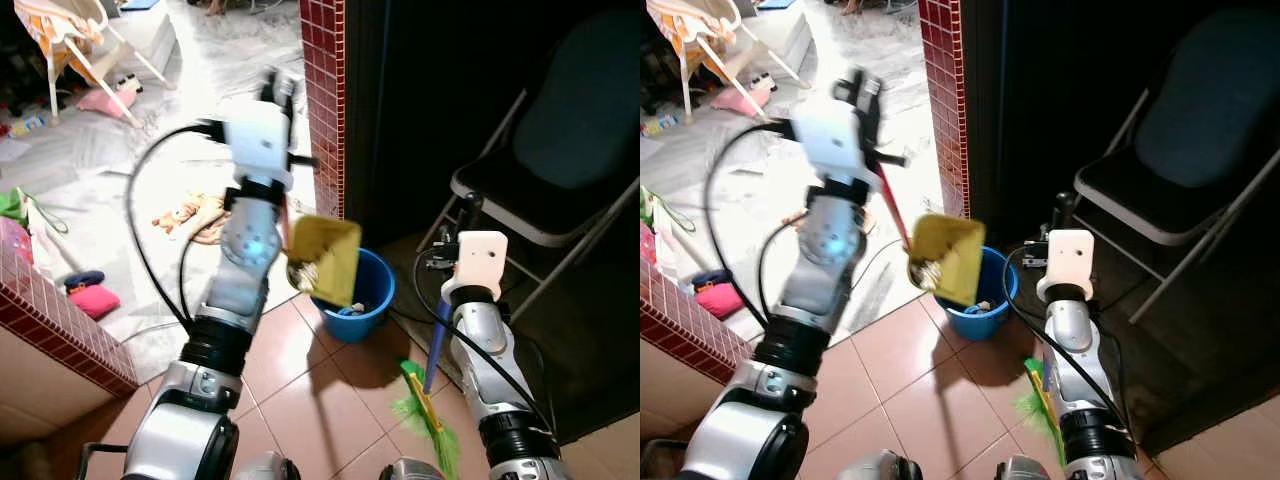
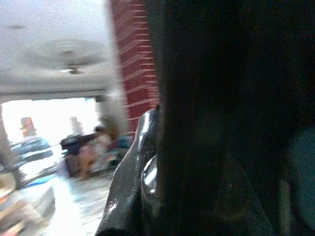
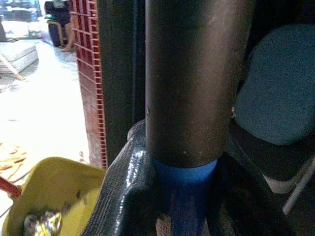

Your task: Sweep floor

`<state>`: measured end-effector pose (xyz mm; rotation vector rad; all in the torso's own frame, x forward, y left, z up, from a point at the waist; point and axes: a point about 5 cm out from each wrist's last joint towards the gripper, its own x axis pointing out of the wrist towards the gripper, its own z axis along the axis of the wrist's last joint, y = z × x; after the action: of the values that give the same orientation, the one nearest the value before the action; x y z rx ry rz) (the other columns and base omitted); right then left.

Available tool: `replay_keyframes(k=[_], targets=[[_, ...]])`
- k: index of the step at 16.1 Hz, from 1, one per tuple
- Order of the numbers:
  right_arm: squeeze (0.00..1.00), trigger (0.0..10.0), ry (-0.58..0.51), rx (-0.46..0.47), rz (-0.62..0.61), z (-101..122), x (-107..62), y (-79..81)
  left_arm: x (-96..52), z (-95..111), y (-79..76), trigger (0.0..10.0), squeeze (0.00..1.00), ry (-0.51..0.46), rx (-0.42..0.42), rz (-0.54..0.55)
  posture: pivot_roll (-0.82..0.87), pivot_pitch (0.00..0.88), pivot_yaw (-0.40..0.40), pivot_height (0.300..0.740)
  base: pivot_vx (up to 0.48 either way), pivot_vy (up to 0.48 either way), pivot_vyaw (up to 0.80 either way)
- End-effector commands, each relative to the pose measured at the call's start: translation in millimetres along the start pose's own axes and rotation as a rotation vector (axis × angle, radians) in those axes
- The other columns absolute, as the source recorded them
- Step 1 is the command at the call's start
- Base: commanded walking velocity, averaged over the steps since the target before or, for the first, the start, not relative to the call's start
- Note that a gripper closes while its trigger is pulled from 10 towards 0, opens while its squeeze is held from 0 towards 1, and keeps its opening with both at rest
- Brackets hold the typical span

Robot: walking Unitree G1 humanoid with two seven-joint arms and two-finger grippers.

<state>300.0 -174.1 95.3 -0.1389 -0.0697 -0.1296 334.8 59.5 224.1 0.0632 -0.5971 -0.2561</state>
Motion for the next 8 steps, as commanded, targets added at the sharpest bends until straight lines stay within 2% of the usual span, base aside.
replay_keyframes(k=[1,2,3,4,5,7,8], targets=[[0.0,10.0,-0.009,0.025,-0.014,3,-1.1,3.0,-5.4,12,-24.6,10.0,0.0,-0.125,0.029,-0.197,-0.11,0.0,0.16,0.74,0.0,0.0,0.0],[0.0,10.0,-0.01,0.034,-0.022,2,-1.5,5.6,-19.2,9,-45.5,10.0,0.0,-0.14,0.01,-0.394,-0.1,0.0,0.172,0.74,0.0,0.0,0.0],[0.0,10.0,-0.01,0.039,-0.024,3,-0.9,7.6,-23.8,8,-50.3,10.0,0.0,-0.148,0.021,-0.453,-0.09,0.0,0.185,0.74,0.0,0.0,0.0],[0.0,10.0,-0.014,0.048,-0.028,4,-0.1,10.3,-33.5,4,-60.0,10.0,0.0,-0.134,0.028,-0.582,-0.09,0.0,0.191,0.74,0.0,0.0,0.0],[0.0,10.0,-0.017,0.057,-0.033,4,0.5,13.1,-44.7,1,-64.1,10.0,0.0,-0.152,0.061,-0.71,-0.09,0.0,0.204,0.74,0.0,0.0,0.0],[0.0,10.0,-0.017,0.06,-0.037,4,0.3,14.1,-55.2,0,-64.8,10.0,0.0,-0.201,0.14,-0.846,-0.08,0.0,0.211,0.74,0.0,0.0,0.0],[0.0,10.0,-0.015,0.061,-0.039,3,1.0,14.0,-57.0,-1,-64.3,10.0,0.0,-0.21,0.16,-0.87,-0.08,0.0,0.213,0.74,0.0,0.0,0.0]])
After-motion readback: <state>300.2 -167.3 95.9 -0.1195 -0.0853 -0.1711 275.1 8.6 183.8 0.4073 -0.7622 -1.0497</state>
